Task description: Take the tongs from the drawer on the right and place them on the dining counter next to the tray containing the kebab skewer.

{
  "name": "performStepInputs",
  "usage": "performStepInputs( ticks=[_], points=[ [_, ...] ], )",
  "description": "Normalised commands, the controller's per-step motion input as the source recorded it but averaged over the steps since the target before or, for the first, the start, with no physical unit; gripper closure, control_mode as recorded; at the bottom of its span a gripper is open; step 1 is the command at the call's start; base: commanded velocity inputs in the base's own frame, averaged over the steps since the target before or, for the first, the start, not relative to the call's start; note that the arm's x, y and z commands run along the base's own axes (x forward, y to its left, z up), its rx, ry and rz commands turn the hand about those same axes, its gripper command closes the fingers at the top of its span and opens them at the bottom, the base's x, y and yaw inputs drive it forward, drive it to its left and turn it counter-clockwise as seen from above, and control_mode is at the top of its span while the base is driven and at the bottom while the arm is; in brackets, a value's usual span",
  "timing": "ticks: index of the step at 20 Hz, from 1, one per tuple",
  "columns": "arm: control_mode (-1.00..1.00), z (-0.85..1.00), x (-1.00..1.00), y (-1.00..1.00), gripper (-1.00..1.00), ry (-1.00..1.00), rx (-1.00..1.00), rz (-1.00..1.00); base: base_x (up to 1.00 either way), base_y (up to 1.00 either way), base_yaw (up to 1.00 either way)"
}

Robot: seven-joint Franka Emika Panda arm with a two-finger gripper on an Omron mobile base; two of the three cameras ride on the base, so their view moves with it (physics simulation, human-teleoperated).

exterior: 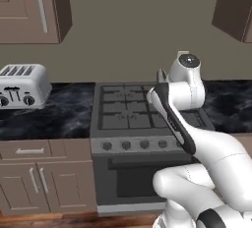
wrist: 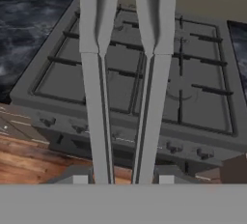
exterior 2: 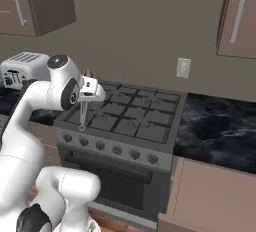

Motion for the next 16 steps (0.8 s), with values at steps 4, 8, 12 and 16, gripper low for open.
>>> performStepInputs(
  ticks=[4, 8, 12, 16],
  points=[
    [1.0, 0.0, 0.0, 0.0, 1.0, 0.0, 0.0, 0.0, -0.21, 0.33, 0.33],
    [1.0, 0.0, 0.0, 0.0, 1.0, 0.0, 0.0, 0.0, -0.11, 0.38, 0.42],
    [1.0, 0.0, 0.0, 0.0, 1.0, 0.0, 0.0, 0.0, -0.05, 0.51, 0.48],
    [1.0, 0.0, 0.0, 0.0, 1.0, 0.0, 0.0, 0.0, -0.02, 0.63, 0.41]
  ],
)
